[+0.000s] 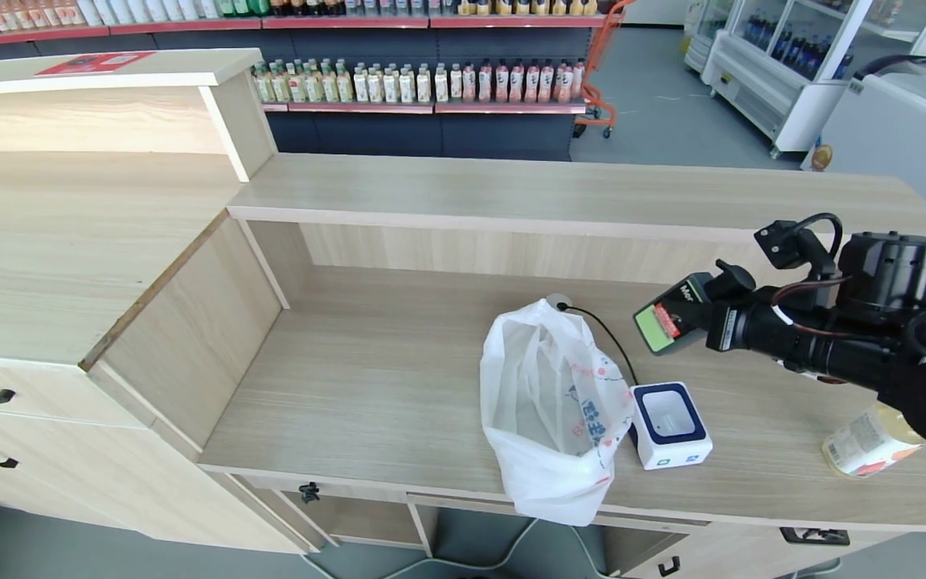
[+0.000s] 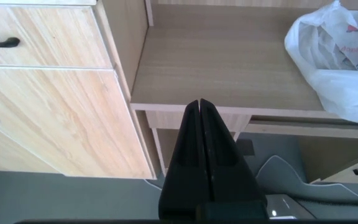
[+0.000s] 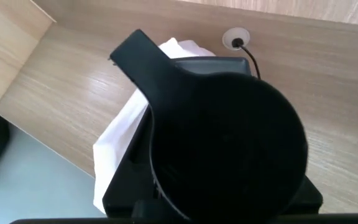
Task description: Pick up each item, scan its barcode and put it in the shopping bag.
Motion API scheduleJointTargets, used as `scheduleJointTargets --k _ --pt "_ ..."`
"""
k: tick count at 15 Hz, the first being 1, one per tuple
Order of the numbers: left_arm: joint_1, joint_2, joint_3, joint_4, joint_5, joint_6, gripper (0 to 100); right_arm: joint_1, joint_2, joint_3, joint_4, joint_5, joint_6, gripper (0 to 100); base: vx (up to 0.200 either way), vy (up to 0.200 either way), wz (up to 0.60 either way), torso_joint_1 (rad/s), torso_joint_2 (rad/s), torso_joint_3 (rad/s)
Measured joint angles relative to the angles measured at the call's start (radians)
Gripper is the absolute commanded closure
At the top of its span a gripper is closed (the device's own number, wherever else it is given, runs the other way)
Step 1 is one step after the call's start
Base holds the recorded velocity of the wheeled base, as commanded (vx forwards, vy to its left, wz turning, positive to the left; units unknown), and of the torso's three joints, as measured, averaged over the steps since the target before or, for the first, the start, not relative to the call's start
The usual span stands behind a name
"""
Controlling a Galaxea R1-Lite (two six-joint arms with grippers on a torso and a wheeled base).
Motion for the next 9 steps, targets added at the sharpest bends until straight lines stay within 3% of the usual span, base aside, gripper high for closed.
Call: scheduleJointTargets --k 1,4,9 --pt "0.000 0.000 0.000 0.000 0.000 0.000 100 0.006 0.009 0.000 -0.003 -0.001 -0.013 100 0.000 0.200 0.00 0.007 0.00 0.007" --pt "-0.001 0.000 0.000 0.000 0.000 0.002 100 0.014 0.066 -0.004 -0.040 -0.002 -0.103 100 0.000 0.000 0.00 0.000 0.00 0.000" --pt "0.000 0.000 0.000 0.000 0.001 -0.001 100 0.059 0.221 -0.004 -0.216 -0.023 -0.126 100 0.000 0.000 0.00 0.000 0.00 0.000"
